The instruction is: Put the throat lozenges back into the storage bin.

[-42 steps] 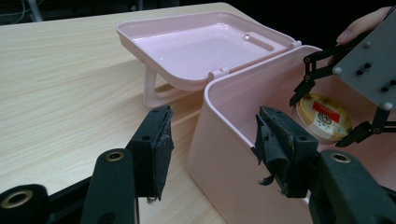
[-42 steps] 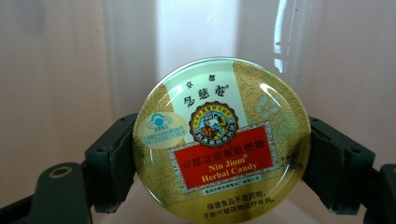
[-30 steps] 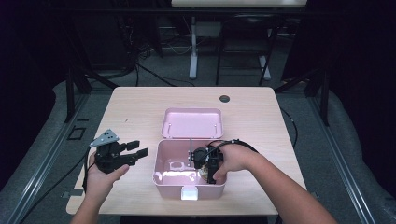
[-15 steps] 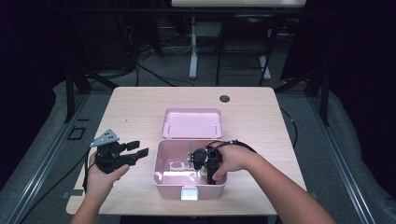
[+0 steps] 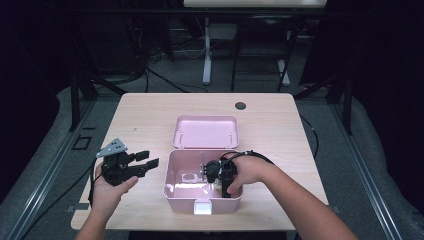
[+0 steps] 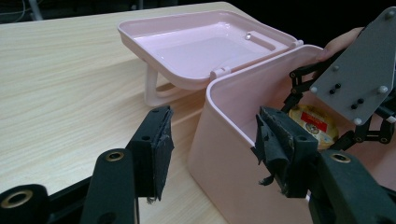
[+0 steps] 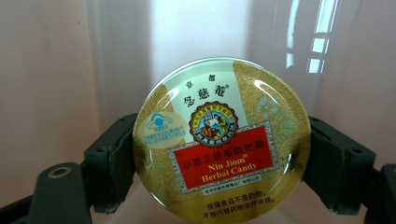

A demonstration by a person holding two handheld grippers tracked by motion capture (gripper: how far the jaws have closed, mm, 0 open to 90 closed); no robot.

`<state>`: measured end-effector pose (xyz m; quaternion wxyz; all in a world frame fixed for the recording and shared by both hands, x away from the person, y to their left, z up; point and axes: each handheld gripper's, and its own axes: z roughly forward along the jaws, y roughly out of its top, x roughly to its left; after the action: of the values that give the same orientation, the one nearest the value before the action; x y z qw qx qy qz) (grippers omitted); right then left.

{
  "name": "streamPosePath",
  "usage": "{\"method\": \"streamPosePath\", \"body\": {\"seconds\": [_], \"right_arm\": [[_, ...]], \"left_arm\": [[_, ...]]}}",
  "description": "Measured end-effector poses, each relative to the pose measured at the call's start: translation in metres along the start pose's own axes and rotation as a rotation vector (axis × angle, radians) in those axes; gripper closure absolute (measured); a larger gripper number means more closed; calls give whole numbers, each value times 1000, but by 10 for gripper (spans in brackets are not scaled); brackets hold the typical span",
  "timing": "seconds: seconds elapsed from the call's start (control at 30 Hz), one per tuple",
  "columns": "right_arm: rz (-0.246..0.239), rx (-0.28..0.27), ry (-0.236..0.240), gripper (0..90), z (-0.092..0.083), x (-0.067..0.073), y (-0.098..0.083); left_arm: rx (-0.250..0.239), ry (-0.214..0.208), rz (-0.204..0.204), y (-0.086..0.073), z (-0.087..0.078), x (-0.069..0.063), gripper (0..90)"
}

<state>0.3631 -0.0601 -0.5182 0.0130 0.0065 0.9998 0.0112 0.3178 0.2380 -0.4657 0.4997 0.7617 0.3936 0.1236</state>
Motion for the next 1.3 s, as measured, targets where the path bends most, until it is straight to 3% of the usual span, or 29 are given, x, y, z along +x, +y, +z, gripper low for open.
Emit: {"method": "streamPosePath", "body": {"seconds": [0.4, 0.6, 1.07, 1.3], "right_arm": [[38, -36, 2, 147, -3, -4, -4], [28, -45, -8, 152, -8, -3, -4], [19, -64, -17, 189, -29, 3, -3], [42, -84, -20, 227, -46, 4, -4]], "left_arm": [[2, 1, 2, 0, 1, 0, 459], [-2, 0, -2, 0, 0, 0, 459], [-5, -2, 0, 0, 1, -2, 459], [-4, -3, -5, 0, 1, -2, 459]]}}
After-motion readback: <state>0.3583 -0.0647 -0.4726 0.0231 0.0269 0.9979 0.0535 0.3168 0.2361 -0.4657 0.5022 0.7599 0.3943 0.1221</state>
